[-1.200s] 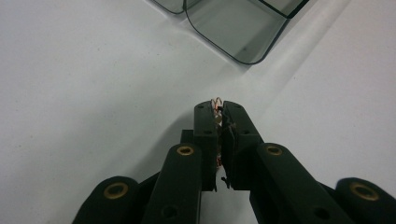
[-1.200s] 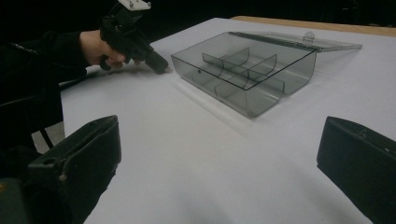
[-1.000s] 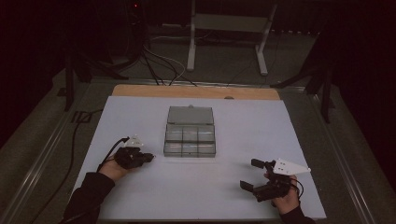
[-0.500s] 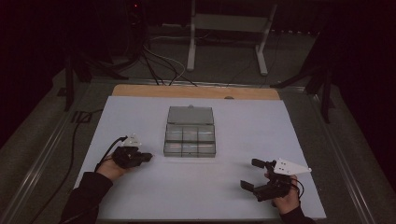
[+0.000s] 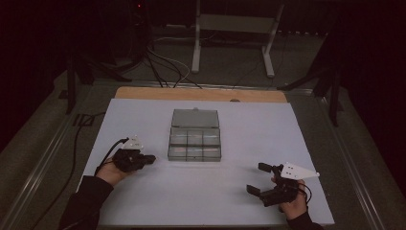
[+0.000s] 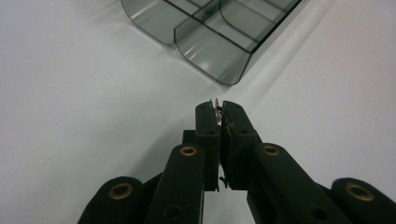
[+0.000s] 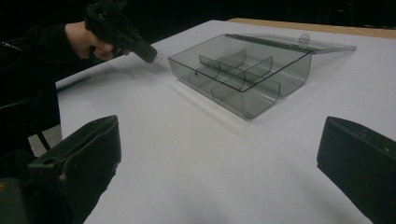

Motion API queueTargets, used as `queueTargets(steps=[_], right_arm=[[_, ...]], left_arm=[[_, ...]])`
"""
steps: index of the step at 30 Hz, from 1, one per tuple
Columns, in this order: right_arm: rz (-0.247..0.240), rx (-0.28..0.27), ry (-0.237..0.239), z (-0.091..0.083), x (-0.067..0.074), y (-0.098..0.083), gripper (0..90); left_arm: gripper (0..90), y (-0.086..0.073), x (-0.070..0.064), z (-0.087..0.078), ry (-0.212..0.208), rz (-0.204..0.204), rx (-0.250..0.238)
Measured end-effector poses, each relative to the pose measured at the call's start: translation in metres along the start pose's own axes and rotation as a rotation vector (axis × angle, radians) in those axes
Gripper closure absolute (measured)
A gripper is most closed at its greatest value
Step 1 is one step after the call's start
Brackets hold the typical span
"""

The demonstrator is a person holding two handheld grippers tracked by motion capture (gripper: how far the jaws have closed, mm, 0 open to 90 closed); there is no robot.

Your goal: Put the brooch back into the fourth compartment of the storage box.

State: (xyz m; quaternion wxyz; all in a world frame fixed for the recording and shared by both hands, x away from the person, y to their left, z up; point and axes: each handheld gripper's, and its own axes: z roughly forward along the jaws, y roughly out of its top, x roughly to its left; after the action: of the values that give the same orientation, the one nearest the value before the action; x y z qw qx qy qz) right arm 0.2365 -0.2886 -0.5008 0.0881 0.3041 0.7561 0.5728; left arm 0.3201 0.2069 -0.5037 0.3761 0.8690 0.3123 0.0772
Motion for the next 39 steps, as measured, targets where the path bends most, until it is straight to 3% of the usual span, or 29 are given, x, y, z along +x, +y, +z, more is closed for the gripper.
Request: queueTargets(steps=[11, 22, 39], right_arm=[[0.0, -0.002, -0.001, 0.0, 0.0, 0.0, 0.0], [-0.002, -0.004, 0.0, -0.001, 0.0, 0.0, 0.0], [0.0, -0.012, -0.002, -0.002, 0.0, 0.0, 0.0]], left_arm=[[88.6, 0.011, -0.005, -0.007, -0.017, 0.02, -0.021], [88.6, 0.035, -0.009, -0.01, -0.036, 0.059, -0.039], [88.6, 0.067, -0.01, 0.007, -0.071, 0.103, -0.045]])
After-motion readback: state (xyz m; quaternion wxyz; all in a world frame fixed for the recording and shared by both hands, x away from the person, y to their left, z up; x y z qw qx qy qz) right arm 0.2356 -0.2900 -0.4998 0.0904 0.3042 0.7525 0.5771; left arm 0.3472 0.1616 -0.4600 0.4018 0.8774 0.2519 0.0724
